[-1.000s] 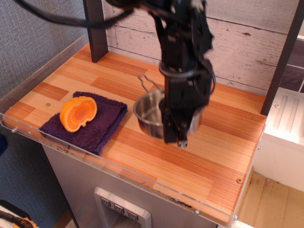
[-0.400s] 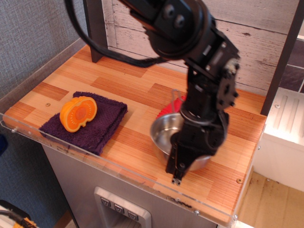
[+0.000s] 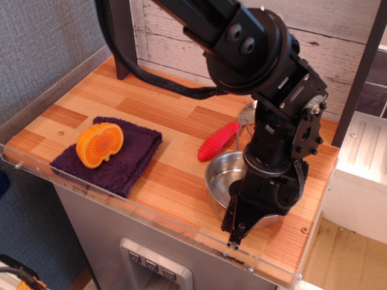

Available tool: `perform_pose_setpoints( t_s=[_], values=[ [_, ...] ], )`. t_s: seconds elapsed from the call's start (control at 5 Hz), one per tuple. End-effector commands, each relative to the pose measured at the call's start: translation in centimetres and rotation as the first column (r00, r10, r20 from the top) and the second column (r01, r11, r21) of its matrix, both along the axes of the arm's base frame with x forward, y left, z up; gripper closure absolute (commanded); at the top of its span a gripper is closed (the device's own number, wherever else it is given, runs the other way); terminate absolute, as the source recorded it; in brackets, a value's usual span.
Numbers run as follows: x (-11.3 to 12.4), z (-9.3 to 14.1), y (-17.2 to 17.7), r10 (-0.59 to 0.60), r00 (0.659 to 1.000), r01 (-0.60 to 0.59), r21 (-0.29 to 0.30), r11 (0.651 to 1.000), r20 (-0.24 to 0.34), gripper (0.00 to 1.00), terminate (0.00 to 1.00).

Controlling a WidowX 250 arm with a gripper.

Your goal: Place the pan on the front edge of the table

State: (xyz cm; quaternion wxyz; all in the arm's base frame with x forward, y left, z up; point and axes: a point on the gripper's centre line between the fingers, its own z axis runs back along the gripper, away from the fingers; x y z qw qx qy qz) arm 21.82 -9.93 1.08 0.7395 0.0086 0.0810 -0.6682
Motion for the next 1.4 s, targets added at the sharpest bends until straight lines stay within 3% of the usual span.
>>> perform_pose_setpoints(
  t_s=[0.0, 0.2, 0.6, 0.8, 1.0, 1.2],
  values=[
    [-1.0, -1.4, 1.4, -0.079, 0.988, 0.071, -0.066, 0.995, -0.131, 1.00, 0.00],
    [0.1, -0.8, 2.6, -0.028, 0.995, 0.017, -0.119, 0.993, -0.093, 0.00, 0.00],
    [1.7, 4.7, 5.1, 0.031, 0.999, -0.019, -0.261, 0.965, 0.040, 0.00, 0.00],
    [1.4, 9.4, 7.3, 0.079, 0.991, -0.029, -0.400, 0.916, 0.109, 0.00, 0.00],
    [1.9, 14.4, 12.2, 0.322, 0.940, -0.251, -0.406, 0.879, 0.117, 0.00, 0.00],
    [3.8, 14.7, 15.2, 0.524, 0.838, -0.477, -0.261, 0.839, 0.152, 0.00, 0.00]
  ],
)
